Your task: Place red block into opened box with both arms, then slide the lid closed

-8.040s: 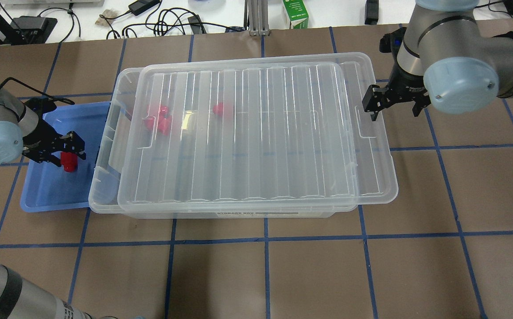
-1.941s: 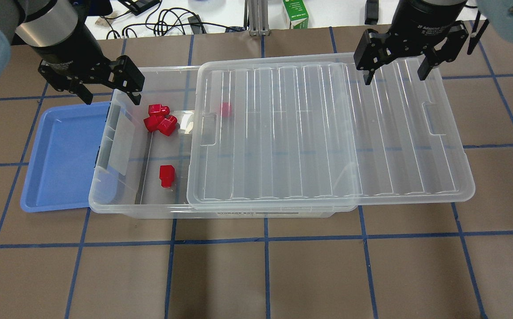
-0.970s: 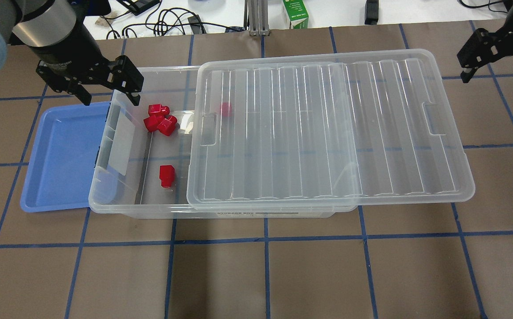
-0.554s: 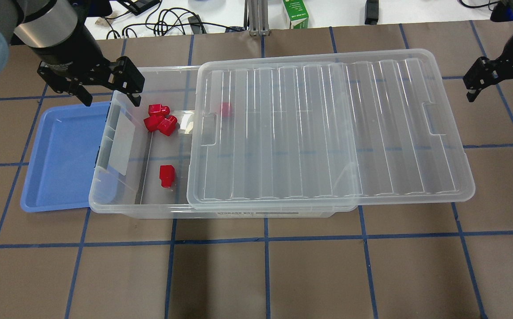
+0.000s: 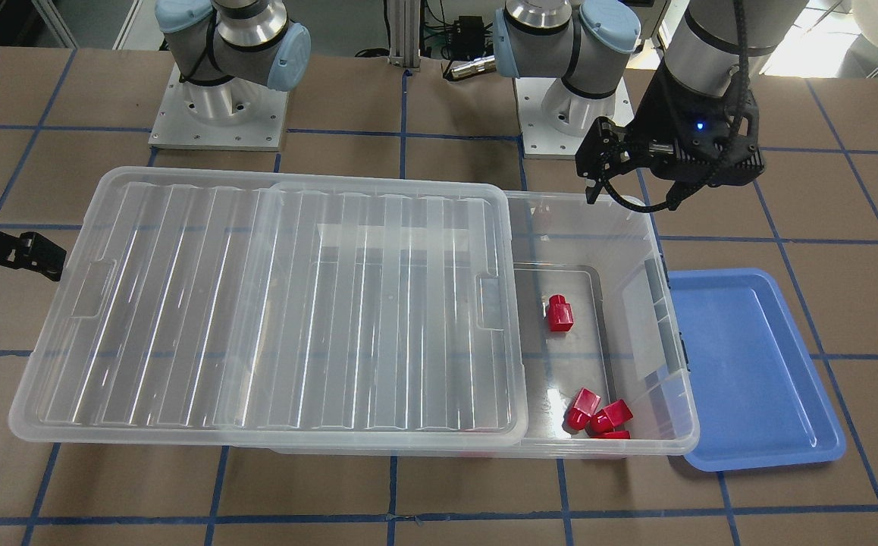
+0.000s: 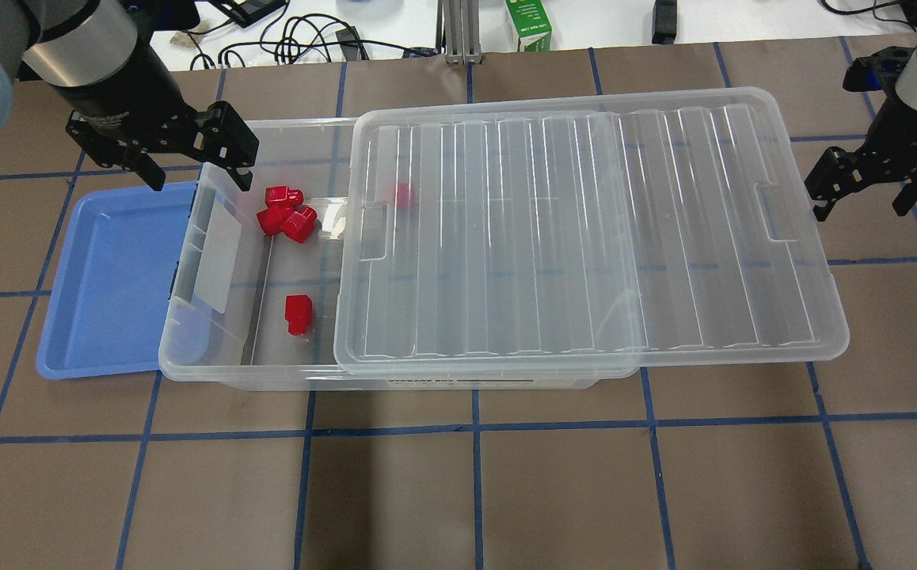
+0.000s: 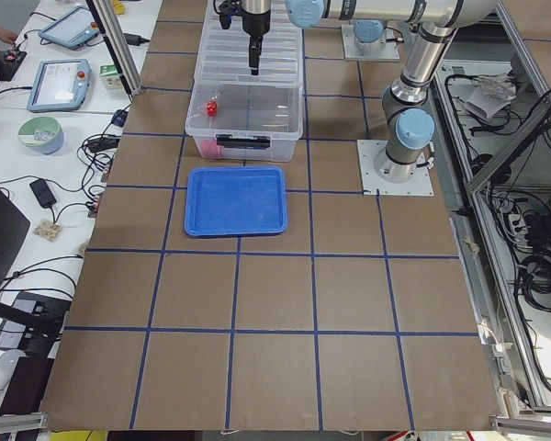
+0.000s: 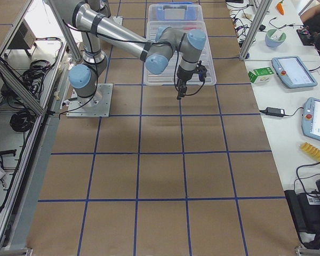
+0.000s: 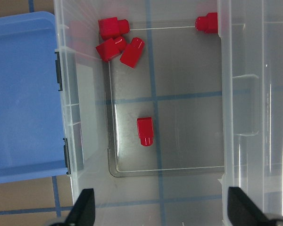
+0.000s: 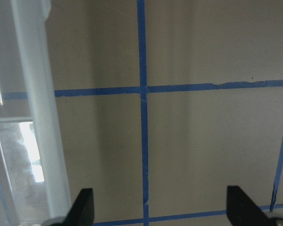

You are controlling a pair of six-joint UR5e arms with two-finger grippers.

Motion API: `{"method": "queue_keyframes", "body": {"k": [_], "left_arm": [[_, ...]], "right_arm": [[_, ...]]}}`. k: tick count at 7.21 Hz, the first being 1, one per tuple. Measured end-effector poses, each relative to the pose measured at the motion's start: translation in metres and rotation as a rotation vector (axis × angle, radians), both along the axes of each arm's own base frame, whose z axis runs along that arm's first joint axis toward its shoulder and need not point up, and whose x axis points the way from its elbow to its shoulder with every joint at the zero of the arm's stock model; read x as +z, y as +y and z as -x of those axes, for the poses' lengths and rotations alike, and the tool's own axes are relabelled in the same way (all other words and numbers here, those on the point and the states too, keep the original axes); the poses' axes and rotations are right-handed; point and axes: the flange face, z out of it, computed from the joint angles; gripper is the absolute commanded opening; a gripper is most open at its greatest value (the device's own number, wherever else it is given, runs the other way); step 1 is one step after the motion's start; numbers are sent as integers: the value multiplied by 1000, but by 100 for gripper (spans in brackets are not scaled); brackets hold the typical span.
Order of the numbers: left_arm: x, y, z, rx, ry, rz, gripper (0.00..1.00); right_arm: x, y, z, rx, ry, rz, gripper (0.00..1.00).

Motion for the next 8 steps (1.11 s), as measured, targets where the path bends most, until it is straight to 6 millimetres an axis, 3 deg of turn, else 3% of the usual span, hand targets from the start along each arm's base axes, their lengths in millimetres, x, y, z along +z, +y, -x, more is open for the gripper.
{"method": "queue_keyframes", "body": {"k": [2,4,6,7,8], "left_arm": [[0,0,0,1,1,1,100],[1,1,0,1,-1,3,100],[2,1,0,0,-3,3,100],[2,2,0,0,-3,4,100],[2,2,0,1,-3,4,100]], "right_arm": [[-2,-1,-18,24,0,-4,99],[-1,-5,-72,79,3,2,98],[-3,-4,-146,132,-21,18,99],[-3,-2,-169,144,-26,26,100],[-1,-1,-180,149,-32,33,100]]}}
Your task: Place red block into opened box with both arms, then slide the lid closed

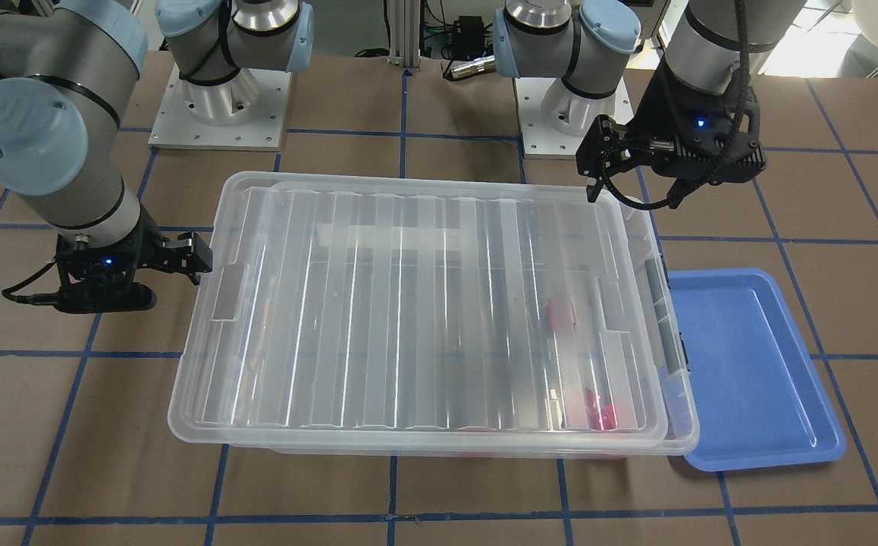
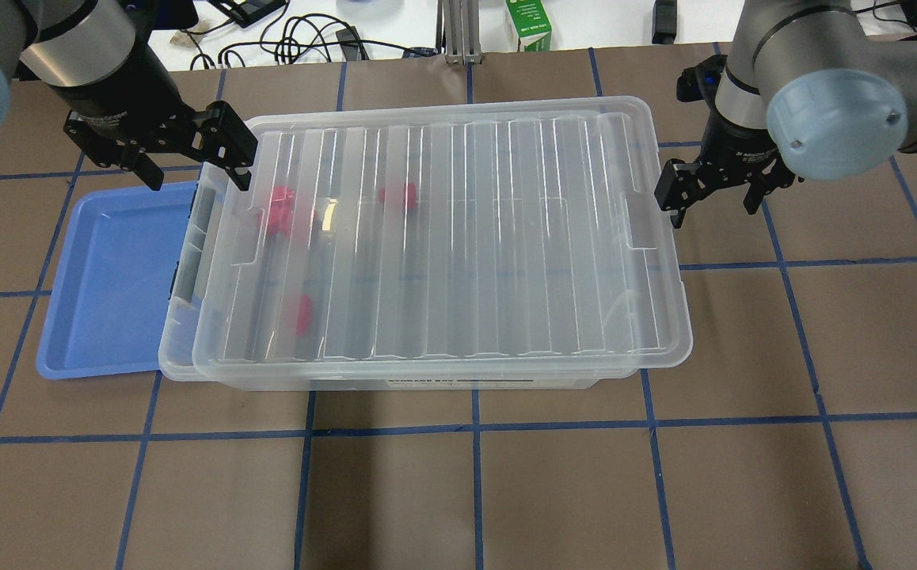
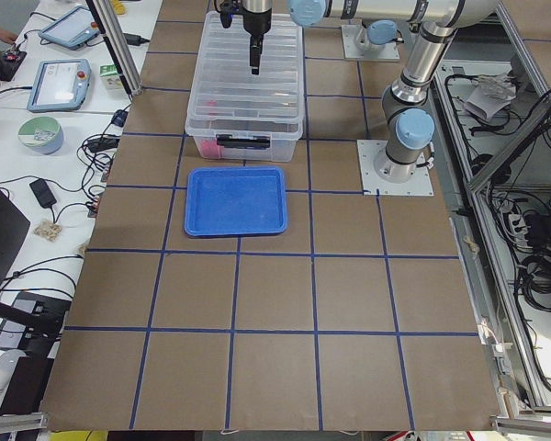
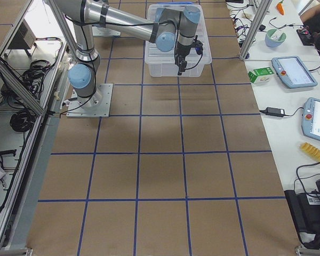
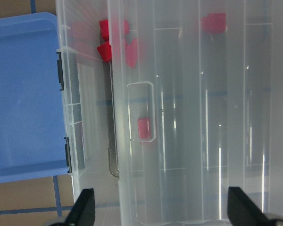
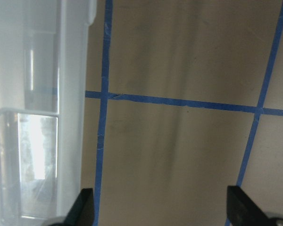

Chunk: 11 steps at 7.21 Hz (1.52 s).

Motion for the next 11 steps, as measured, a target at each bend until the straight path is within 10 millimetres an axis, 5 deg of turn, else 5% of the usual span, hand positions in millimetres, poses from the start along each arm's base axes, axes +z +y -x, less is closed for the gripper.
{"method": "queue_keyframes", "body": {"k": [3,4,6,7,11], "left_arm": [[1,0,0,0,-1,2,100],[1,0,0,0,-2,2,100],[1,0,0,0,-3,2,100],[1,0,0,0,-4,2,100],[3,1,-1,3,-5,4,100]], "right_arm": [[20,-7,-9,13,-17,44,100],[53,-10,-8,16,-15,86,100],[139,16,-15,16,-44,145,100],[161,31,-20,8,-75,158,100],[170,48,-46,-50,-106,151,100]]}}
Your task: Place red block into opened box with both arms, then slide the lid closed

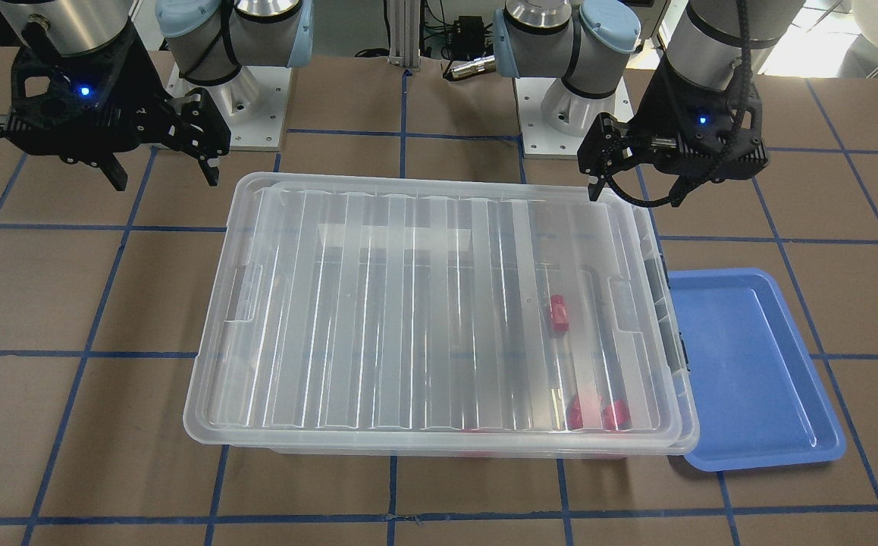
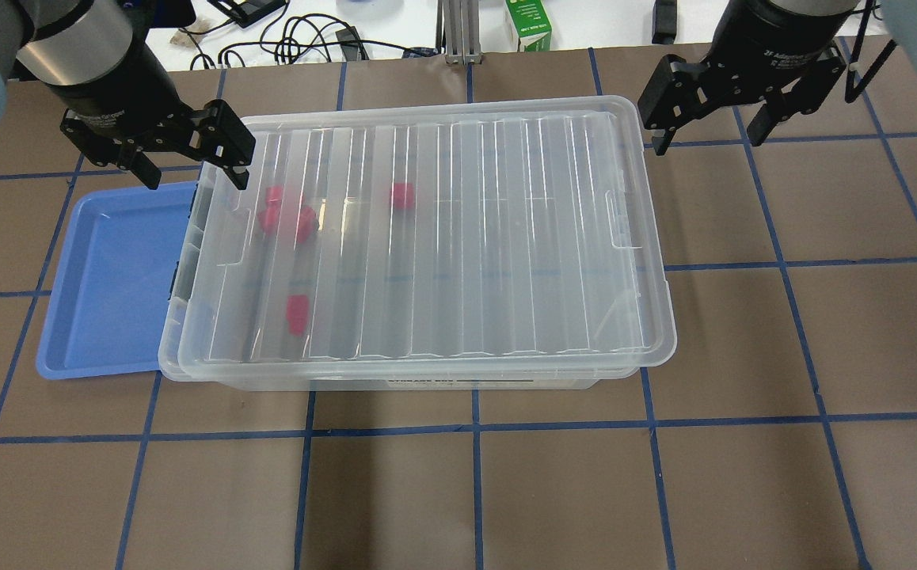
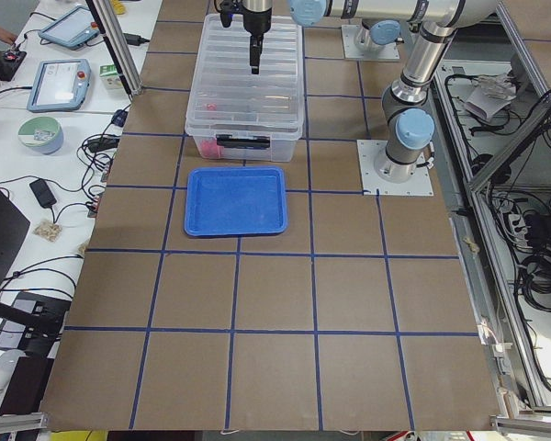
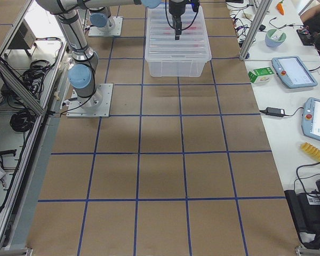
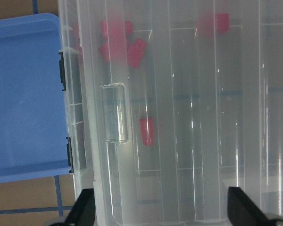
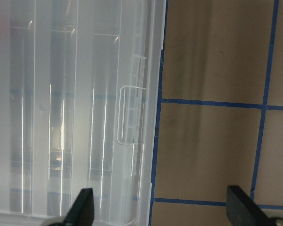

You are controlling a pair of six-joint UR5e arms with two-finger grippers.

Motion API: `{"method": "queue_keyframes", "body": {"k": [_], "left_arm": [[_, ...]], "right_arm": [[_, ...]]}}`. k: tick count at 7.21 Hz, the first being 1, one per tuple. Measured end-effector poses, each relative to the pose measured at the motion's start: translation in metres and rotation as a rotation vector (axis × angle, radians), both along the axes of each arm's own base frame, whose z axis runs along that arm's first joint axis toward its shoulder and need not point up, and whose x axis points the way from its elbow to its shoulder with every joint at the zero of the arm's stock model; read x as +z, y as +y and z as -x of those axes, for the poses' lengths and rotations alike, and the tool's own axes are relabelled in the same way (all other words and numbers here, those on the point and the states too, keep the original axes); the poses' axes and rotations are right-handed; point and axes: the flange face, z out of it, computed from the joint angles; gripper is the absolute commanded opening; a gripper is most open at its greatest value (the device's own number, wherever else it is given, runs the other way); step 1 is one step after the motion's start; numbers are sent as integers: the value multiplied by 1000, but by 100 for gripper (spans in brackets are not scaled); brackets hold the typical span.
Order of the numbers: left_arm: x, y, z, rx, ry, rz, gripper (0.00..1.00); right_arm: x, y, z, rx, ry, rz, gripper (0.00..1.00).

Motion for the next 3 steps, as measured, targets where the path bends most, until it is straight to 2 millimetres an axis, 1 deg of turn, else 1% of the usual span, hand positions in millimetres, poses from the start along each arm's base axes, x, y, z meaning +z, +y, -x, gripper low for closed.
{"method": "queue_keyframes", "body": {"k": [3], "left_arm": [[6,1,-1,5,-1,-3,100]], "right_arm": [[2,0,-1,-3,-2,10,100]]}}
